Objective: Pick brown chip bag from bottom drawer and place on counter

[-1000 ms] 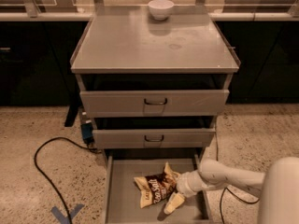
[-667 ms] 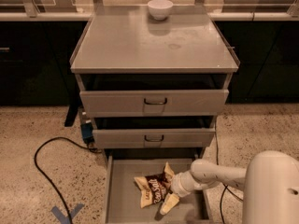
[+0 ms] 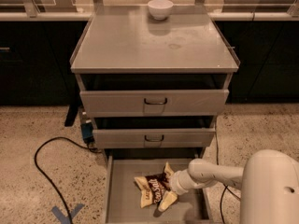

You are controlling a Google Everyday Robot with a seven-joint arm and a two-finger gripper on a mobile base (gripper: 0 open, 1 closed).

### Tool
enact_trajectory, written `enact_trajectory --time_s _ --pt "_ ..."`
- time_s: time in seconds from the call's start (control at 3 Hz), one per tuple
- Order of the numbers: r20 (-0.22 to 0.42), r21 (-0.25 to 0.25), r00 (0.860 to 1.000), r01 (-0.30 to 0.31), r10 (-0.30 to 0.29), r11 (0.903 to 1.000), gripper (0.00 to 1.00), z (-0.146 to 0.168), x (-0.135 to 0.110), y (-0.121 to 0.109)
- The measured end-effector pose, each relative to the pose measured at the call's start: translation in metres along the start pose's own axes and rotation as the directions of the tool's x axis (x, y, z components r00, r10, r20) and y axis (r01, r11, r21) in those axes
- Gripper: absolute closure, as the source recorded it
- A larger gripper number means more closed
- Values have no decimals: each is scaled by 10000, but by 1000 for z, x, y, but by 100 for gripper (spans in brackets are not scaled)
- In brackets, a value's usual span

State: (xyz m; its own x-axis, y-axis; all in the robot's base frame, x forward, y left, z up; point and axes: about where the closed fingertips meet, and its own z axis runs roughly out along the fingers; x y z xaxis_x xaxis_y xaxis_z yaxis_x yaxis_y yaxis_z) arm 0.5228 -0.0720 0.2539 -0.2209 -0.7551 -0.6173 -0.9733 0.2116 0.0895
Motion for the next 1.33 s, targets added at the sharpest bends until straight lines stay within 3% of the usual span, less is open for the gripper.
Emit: enact_trajectory --time_s 0.33,0.67,1.33 --pt "-102 500 9980 636 -632 9967 0 11 -9 -17" --pt "-330 521 9951 949 -933 9941 0 26 -3 -28" --pt "-519 199 9978 434 -423 9989 0 58 28 -47"
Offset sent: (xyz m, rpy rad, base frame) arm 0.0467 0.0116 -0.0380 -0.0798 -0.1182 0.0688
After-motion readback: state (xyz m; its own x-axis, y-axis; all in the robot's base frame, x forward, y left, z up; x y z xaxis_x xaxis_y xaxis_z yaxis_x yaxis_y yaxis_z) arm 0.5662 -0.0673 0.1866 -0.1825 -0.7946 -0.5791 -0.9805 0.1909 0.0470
